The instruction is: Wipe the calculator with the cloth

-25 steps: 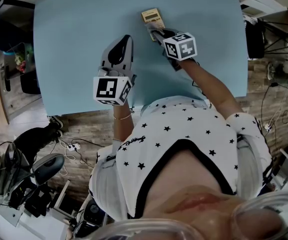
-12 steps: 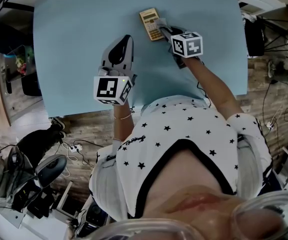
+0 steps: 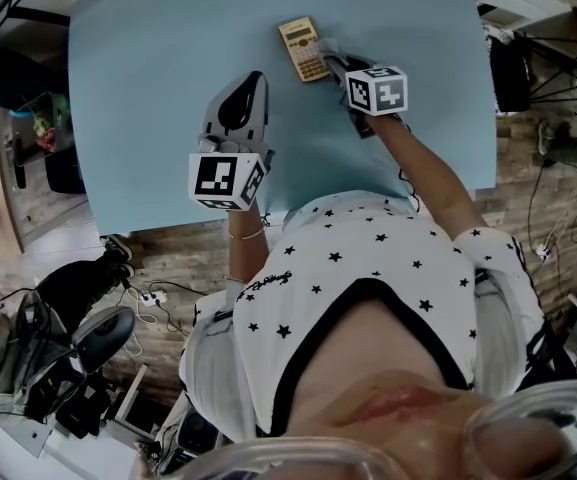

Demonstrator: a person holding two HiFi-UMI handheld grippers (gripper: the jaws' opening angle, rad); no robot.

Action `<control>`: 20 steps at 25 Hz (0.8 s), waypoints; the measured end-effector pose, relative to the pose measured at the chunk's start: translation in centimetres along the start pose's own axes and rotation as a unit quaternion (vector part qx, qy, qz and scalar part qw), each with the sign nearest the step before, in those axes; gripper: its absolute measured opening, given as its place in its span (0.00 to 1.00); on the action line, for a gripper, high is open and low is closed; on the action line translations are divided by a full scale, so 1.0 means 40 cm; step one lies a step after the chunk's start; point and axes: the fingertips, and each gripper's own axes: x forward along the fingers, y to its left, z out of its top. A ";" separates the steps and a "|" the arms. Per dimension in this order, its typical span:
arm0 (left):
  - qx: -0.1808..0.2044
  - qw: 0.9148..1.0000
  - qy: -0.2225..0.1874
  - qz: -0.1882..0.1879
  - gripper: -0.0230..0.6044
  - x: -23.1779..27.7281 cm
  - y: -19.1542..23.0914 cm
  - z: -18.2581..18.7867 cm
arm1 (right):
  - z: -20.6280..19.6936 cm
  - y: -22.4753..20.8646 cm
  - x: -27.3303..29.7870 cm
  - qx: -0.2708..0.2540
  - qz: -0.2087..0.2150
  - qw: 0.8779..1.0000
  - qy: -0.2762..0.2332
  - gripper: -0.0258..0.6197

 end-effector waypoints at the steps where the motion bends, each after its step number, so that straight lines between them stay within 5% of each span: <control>1: 0.001 1.000 0.000 0.000 0.08 -0.001 0.000 0.000 | 0.000 -0.001 0.001 0.005 0.002 1.000 -0.001 0.11; 10: 0.009 1.000 -0.004 0.002 0.08 -0.010 -0.010 0.012 | 0.110 0.019 -0.094 0.031 0.018 0.995 -0.088 0.11; 20: 0.034 0.999 0.000 -0.001 0.08 -0.020 -0.093 0.036 | 0.198 0.092 -0.308 -0.024 0.055 0.979 -0.197 0.11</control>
